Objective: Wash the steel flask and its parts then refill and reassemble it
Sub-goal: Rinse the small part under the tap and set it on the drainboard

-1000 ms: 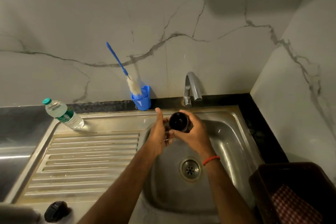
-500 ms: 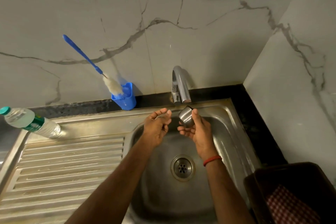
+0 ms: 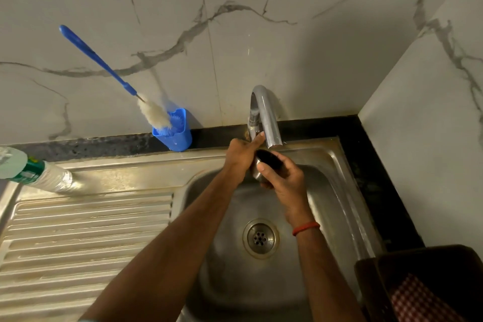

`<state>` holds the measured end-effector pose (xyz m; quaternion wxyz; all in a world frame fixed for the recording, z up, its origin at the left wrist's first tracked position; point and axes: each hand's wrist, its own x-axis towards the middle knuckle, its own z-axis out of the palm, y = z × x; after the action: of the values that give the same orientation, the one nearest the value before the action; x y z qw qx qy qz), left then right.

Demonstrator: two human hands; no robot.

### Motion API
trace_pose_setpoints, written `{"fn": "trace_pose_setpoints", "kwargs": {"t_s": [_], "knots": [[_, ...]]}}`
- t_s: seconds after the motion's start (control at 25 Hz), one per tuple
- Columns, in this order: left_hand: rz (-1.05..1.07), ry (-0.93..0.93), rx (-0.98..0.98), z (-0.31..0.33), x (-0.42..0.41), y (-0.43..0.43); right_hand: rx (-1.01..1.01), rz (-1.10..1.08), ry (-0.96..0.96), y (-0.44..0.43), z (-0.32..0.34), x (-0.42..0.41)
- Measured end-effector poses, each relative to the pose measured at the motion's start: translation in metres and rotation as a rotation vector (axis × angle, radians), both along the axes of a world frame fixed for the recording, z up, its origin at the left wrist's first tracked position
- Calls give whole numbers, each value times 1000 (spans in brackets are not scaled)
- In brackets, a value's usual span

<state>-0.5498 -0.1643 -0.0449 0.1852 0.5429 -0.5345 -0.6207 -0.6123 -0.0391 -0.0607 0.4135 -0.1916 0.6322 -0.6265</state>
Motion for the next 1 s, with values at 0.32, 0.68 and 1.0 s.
{"fn": "trace_pose_setpoints", "kwargs": {"t_s": [0.32, 0.68, 1.0], "knots": [[-213, -292, -227, -5, -8, -12, 67, 65, 336, 2, -6, -7], [-133, -41, -83, -24, 10, 3, 59, 139, 410, 9, -6, -5], [109, 89, 280, -33, 42, 36, 100, 196, 683, 20, -27, 10]]}}
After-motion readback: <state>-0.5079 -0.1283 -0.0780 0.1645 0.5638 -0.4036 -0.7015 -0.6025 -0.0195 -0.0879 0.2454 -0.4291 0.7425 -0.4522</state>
